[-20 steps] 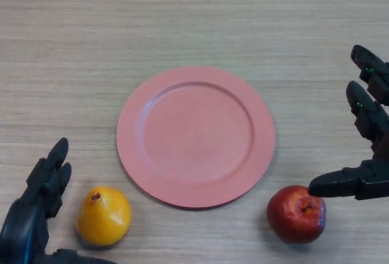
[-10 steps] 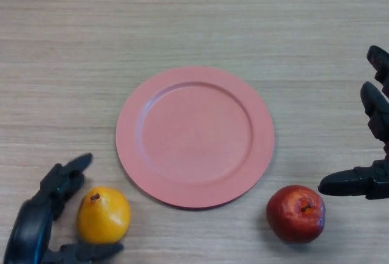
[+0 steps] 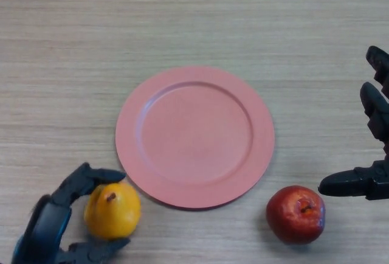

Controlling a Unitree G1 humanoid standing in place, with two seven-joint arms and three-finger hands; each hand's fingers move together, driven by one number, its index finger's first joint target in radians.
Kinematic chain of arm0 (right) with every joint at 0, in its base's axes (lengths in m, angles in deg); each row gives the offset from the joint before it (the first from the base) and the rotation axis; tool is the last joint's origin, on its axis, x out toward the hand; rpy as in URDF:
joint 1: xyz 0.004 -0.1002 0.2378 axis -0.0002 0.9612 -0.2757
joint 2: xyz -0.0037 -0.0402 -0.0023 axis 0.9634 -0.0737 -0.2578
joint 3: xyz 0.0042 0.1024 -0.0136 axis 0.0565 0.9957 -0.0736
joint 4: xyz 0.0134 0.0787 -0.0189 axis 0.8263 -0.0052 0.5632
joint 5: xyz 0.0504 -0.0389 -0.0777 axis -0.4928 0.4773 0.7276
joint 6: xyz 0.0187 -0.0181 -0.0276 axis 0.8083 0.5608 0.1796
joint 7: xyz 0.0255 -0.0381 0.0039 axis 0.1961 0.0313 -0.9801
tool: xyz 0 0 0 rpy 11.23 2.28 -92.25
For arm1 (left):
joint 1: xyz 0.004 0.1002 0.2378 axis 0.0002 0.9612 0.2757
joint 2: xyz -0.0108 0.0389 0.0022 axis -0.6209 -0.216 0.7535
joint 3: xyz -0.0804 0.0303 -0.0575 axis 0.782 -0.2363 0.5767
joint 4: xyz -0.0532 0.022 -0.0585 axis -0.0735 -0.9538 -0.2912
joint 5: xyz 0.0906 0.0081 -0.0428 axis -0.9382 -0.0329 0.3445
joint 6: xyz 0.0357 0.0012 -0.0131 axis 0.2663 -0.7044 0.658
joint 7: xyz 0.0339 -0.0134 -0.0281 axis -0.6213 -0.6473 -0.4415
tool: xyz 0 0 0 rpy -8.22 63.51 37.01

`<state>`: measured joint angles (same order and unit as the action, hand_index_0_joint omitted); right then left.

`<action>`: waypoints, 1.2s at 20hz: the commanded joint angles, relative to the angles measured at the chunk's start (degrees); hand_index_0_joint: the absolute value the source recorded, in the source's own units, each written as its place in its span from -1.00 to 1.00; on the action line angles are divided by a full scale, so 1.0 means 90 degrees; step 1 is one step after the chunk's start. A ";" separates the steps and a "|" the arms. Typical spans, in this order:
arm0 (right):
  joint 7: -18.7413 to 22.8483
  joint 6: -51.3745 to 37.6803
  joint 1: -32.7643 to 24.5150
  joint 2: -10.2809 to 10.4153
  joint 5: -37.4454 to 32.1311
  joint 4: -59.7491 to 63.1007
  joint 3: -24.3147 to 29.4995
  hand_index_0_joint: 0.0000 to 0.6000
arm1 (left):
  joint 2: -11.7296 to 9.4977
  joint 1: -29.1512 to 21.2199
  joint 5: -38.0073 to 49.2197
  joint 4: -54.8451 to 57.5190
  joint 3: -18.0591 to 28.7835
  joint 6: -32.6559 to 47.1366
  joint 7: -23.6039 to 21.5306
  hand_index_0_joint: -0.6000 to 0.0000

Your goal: Pick up the yellow pear and place it on the plate

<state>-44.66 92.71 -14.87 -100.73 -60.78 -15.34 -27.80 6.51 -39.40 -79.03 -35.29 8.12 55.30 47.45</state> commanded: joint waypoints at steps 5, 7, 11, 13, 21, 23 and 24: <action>0.0005 -0.0932 -0.0117 -0.0219 0.0114 -0.0367 0.0420 -1.00 | -0.0133 -0.0396 0.1126 0.1308 0.0532 -0.0226 0.0649 -1.00; 0.0057 -0.1012 -0.0118 -0.0202 0.0069 -0.0361 0.0479 -1.00 | -0.0260 -0.0785 0.0988 0.0991 0.0397 -0.0237 0.0835 -1.00; 0.0050 -0.1080 -0.0067 -0.0187 0.0065 -0.0381 0.0508 -1.00 | -0.0430 -0.1745 0.0108 -0.0079 -0.0084 0.0145 0.0545 -1.00; 0.0102 -0.0984 -0.0071 -0.0206 -0.0012 -0.0437 0.0557 -1.00 | -0.0397 -0.2044 0.0366 -0.0382 -0.0338 -0.0148 0.0929 -1.00; -0.0051 -0.0772 0.0076 -0.0201 0.0120 -0.0737 0.0842 -1.00 | 0.0009 -0.3473 0.0715 -0.2437 -0.0715 -0.0322 0.0199 -1.00; -0.0066 -0.0677 0.0077 -0.0217 0.0134 -0.0806 0.0894 -1.00 | 0.0114 -0.3652 0.0873 -0.2893 -0.0757 -0.0294 0.0145 -1.00; -0.0062 -0.0666 0.0062 -0.0211 0.0140 -0.0806 0.0901 -1.00 | 0.0177 -0.3779 0.1116 -0.3008 -0.0716 -0.0464 0.0187 -1.00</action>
<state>-44.73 91.90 -13.11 -100.92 -59.57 -18.66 -23.37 9.17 -70.29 -71.74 -64.71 0.25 46.73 50.96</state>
